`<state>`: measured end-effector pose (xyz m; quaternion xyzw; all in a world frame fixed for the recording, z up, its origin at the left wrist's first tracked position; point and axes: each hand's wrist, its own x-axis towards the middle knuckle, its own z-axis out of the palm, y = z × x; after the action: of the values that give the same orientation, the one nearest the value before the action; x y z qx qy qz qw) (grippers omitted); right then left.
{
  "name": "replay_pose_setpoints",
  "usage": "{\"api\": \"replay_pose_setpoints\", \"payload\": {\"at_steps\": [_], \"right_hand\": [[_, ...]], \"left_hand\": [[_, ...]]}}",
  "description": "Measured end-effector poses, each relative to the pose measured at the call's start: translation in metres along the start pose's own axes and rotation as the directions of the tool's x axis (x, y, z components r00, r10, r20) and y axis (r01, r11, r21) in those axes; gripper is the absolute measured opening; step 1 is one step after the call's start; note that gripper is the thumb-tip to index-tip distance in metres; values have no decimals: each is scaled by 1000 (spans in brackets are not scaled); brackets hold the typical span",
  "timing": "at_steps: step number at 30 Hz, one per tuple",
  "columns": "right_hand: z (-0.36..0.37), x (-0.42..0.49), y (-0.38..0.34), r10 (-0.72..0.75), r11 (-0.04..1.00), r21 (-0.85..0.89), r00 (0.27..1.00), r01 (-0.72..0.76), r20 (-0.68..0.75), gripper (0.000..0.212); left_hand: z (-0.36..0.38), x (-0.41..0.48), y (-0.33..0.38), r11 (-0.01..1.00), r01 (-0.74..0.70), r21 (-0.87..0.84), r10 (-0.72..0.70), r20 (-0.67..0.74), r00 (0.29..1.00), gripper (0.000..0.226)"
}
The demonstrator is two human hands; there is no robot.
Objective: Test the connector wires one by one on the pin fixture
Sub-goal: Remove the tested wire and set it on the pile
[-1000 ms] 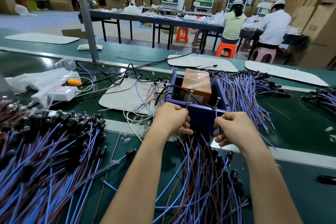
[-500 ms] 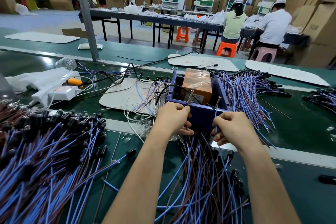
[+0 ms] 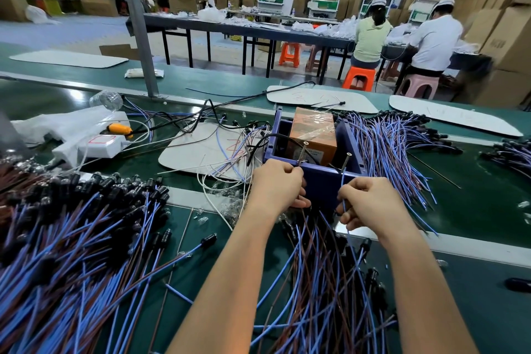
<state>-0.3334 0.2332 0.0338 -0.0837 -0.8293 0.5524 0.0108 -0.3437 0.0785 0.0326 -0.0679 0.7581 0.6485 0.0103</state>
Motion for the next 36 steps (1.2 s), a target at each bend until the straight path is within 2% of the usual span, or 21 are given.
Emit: {"api": "replay_pose_setpoints", "payload": {"at_steps": [14, 22, 36], "right_hand": [[-1, 1, 1, -13, 1000, -7, 1000, 13, 5, 18], [-4, 1, 0, -4, 997, 72, 998, 0, 57, 15], [-3, 3, 2, 8, 998, 55, 999, -10, 34, 16]], "left_hand": [[1, 2, -1, 999, 15, -37, -14, 13, 1000, 33], [0, 2, -1, 999, 10, -51, -8, 28, 1000, 33], [3, -2, 4, 999, 31, -21, -31, 7, 1000, 34]]}}
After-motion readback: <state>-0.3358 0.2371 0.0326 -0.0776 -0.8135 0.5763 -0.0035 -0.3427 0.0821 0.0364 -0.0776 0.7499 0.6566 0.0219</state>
